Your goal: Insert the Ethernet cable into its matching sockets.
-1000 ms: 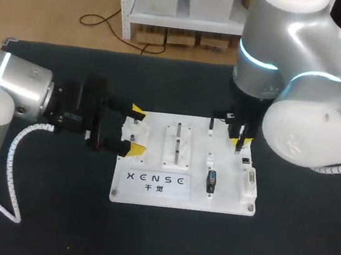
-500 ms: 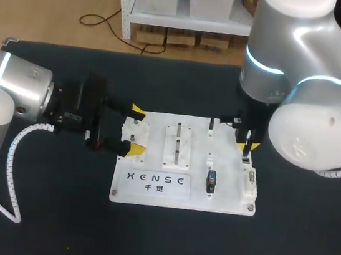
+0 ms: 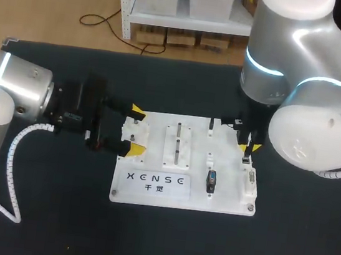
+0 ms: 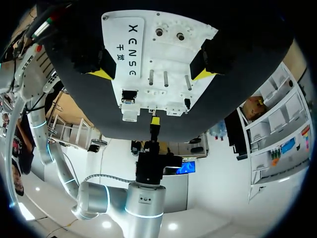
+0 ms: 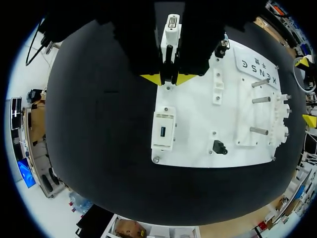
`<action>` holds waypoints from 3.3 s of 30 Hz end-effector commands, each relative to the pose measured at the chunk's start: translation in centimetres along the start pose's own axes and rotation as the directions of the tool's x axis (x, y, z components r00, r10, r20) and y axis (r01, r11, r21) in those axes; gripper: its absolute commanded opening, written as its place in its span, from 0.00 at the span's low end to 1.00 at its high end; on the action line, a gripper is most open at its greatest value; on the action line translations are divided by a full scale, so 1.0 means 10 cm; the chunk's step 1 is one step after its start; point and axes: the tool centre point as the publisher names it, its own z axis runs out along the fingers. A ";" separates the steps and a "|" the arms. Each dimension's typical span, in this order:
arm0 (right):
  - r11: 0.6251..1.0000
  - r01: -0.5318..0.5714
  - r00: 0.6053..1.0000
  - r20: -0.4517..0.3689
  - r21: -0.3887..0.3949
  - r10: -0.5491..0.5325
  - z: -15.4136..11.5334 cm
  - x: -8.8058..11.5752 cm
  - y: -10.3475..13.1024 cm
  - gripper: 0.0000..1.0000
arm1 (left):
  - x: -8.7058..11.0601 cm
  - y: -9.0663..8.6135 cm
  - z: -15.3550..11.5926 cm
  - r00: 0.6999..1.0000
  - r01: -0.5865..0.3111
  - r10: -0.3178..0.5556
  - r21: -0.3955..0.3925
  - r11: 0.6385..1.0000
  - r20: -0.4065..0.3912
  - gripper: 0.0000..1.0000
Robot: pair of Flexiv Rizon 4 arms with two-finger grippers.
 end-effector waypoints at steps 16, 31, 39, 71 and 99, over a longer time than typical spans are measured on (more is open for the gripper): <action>1.000 0.004 1.000 -0.001 0.006 -0.004 0.01 0.02 -0.01 0.00 | 0.02 -0.01 0.00 1.000 -0.003 0.003 -0.003 1.000 0.006 1.00; 1.000 0.011 1.000 0.000 -0.011 -0.011 -0.03 0.04 0.03 0.00 | 0.02 -0.01 0.00 1.000 -0.003 0.003 -0.003 1.000 0.006 1.00; 1.000 0.008 1.000 0.001 0.002 -0.008 0.01 0.03 -0.02 0.00 | 0.02 -0.01 0.00 1.000 -0.003 0.003 -0.003 1.000 0.006 1.00; 1.000 0.019 1.000 -0.019 0.023 -0.019 0.23 0.04 0.01 0.00 | 0.02 -0.01 0.00 1.000 -0.003 0.003 -0.003 1.000 0.006 1.00; 0.999 0.048 0.997 0.061 -0.014 -0.047 0.02 0.03 -0.02 1.00 | 0.02 -0.01 0.00 1.000 -0.003 0.003 -0.003 1.000 0.006 1.00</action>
